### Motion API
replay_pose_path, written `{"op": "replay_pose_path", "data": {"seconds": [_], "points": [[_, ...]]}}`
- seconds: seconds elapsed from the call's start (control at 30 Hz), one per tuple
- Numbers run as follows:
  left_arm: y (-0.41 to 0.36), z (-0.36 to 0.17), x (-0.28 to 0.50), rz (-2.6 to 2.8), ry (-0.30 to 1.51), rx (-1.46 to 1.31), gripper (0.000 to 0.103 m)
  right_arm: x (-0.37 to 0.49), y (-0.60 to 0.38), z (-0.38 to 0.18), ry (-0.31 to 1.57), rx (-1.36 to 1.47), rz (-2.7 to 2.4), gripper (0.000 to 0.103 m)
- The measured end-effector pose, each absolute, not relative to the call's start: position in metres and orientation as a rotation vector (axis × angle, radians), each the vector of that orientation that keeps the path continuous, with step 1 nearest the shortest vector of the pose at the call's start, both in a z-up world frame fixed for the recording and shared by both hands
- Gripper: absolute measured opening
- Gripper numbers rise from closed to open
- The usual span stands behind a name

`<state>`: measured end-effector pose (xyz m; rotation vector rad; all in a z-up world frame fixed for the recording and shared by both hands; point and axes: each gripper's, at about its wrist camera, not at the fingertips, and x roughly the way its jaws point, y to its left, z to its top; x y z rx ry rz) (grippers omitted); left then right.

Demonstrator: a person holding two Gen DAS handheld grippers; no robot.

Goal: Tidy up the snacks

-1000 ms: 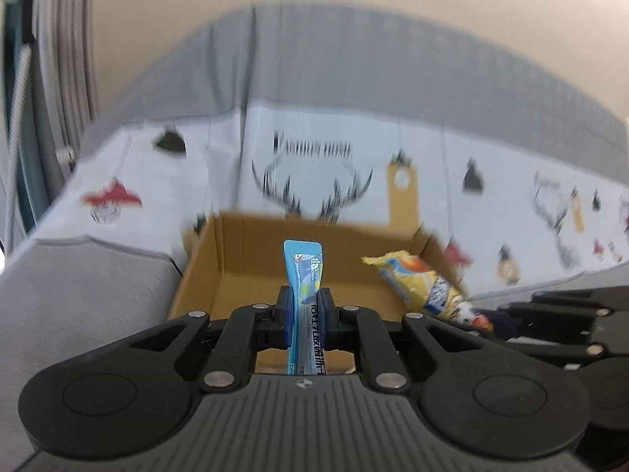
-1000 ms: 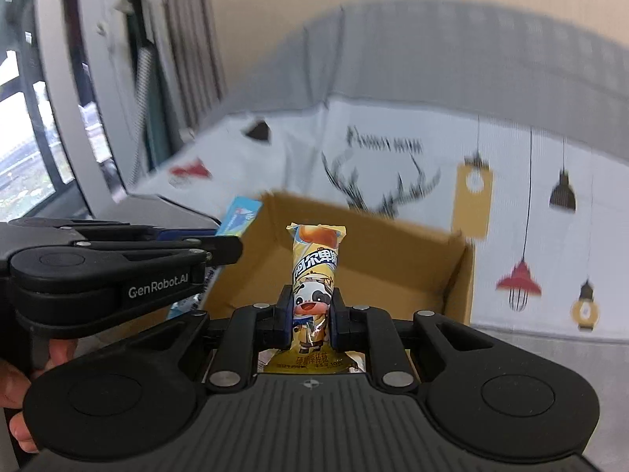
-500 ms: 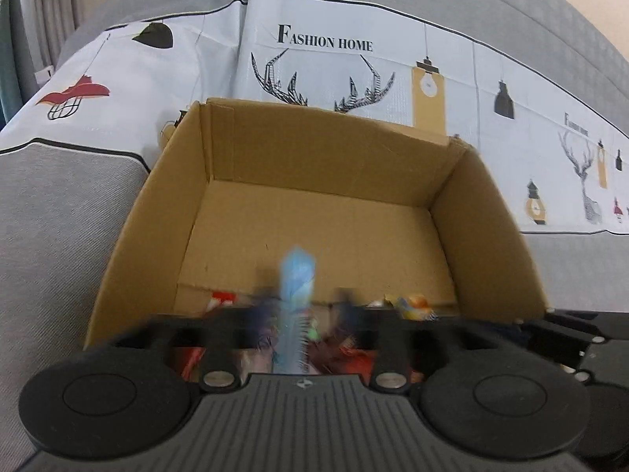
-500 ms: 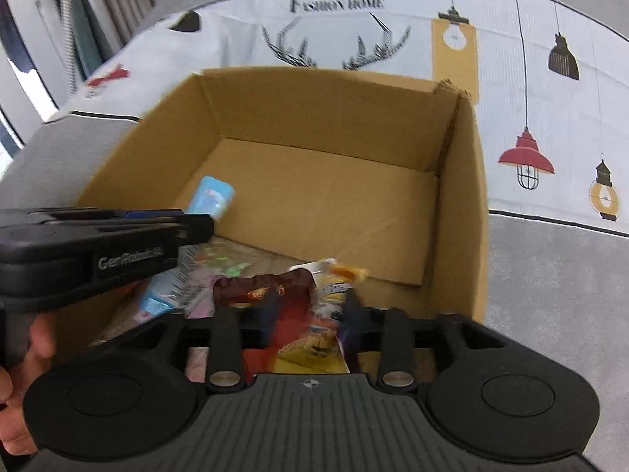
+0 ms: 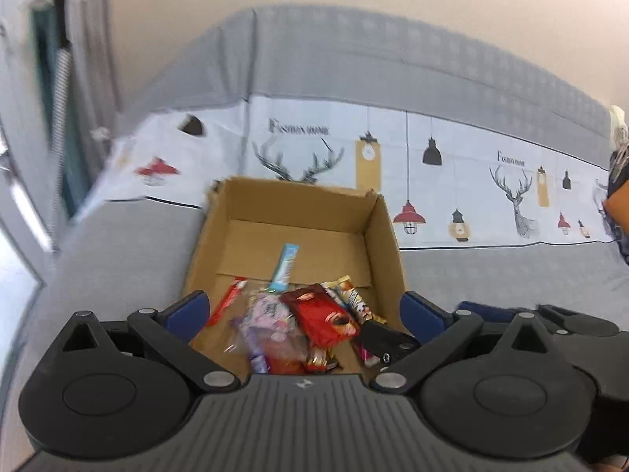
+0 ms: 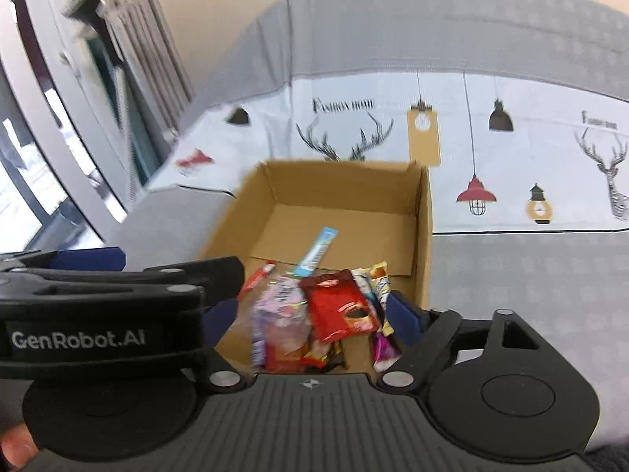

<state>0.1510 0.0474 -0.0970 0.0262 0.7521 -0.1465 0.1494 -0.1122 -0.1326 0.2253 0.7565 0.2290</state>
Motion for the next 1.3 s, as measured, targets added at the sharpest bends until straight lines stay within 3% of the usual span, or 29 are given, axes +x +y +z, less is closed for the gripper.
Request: {"op": "replay_pose_path", "data": {"seconds": [0.13,0.5,1.3], "points": [[0.038,-0.051,0.086,-0.100,0.705,0.058,0.103,0.095,-0.120,-0.091,0.721,0.215,0.208,0.102],[0.021,-0.001,0.001,-0.002,0.685,0.096,0.103,0.001,-0.137,-0.034,0.707,0.212,0.145,0.102],[0.019,0.003,-0.008,0.032,0.699,0.119,0.103,-0.011,-0.146,-0.033,0.732,0.252,0.152,0.102]]}}
